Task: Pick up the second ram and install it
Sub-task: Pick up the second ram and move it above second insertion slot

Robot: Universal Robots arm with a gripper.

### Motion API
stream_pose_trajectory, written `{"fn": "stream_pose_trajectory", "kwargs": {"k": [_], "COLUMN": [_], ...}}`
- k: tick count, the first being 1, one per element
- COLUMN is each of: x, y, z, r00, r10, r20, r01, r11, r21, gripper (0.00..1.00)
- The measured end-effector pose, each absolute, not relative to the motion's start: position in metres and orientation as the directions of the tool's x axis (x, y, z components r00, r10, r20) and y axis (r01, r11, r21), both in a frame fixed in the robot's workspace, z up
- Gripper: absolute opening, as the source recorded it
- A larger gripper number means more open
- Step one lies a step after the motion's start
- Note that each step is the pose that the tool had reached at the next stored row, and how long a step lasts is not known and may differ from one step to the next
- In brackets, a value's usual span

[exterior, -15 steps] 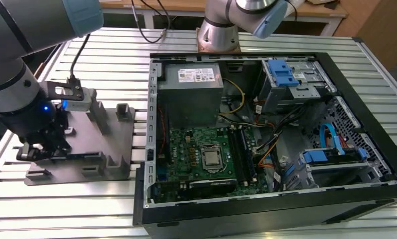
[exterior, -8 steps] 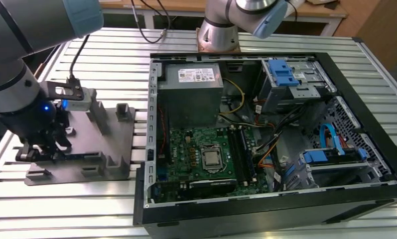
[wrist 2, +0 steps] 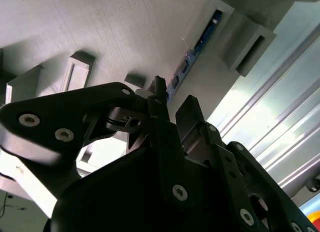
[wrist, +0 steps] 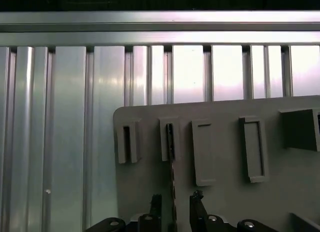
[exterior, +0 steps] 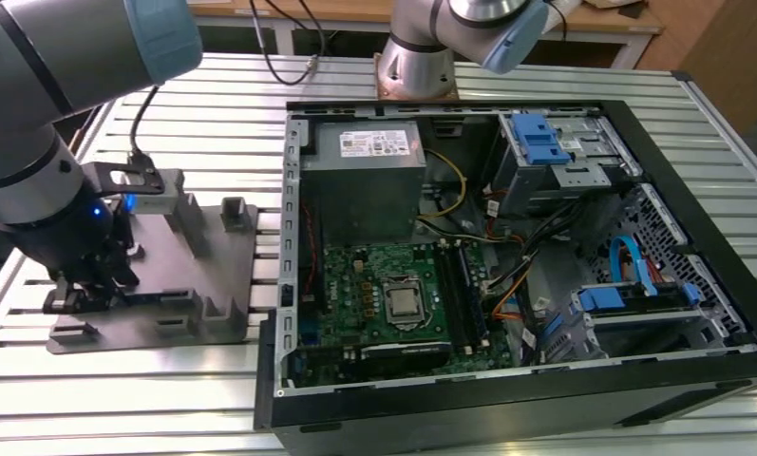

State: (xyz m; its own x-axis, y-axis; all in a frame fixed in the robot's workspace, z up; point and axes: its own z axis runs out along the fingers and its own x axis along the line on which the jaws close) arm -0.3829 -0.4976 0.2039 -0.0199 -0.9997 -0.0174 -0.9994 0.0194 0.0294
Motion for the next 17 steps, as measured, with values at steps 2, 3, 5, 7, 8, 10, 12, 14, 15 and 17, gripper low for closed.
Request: {"fn": "stream_pose_trajectory", "kwargs": {"k": [2,3,5,7,8,10,12,14,15,17], "x": [-0.3828,-0.3828,-0.3828,-0.3828,-0.3828,-0.3828,-0.3828,-0.3828,-0.3828,-0.3828], "y": [-0.4975,-0.4976,-0.4976,-0.4976,-0.4976,-0.4976,-0.4976,-0.4976,-0.4976,-0.4976], "z": [0.2001,0.1984,0.1980,0.1979,0.1979,0.1977,0.1976,0.1975,0.1974,0.1973], "r00": [-0.019,-0.019,-0.019,-0.019,-0.019,-0.019,-0.019,-0.019,-0.019,-0.019], "r10": [-1.000,-1.000,-1.000,-1.000,-1.000,-1.000,-1.000,-1.000,-1.000,-1.000], "r20": [-0.017,-0.017,-0.017,-0.017,-0.017,-0.017,-0.017,-0.017,-0.017,-0.017], "r01": [-0.999,-0.999,-0.999,-0.999,-0.999,-0.999,-0.999,-0.999,-0.999,-0.999], "r11": [0.019,0.018,0.018,0.018,0.018,0.018,0.018,0.018,0.018,0.018], "r21": [0.029,0.029,0.030,0.030,0.030,0.029,0.029,0.030,0.030,0.030], "gripper": [0.36,0.36,0.36,0.36,0.36,0.34,0.22,0.16,0.13,0.13]}}
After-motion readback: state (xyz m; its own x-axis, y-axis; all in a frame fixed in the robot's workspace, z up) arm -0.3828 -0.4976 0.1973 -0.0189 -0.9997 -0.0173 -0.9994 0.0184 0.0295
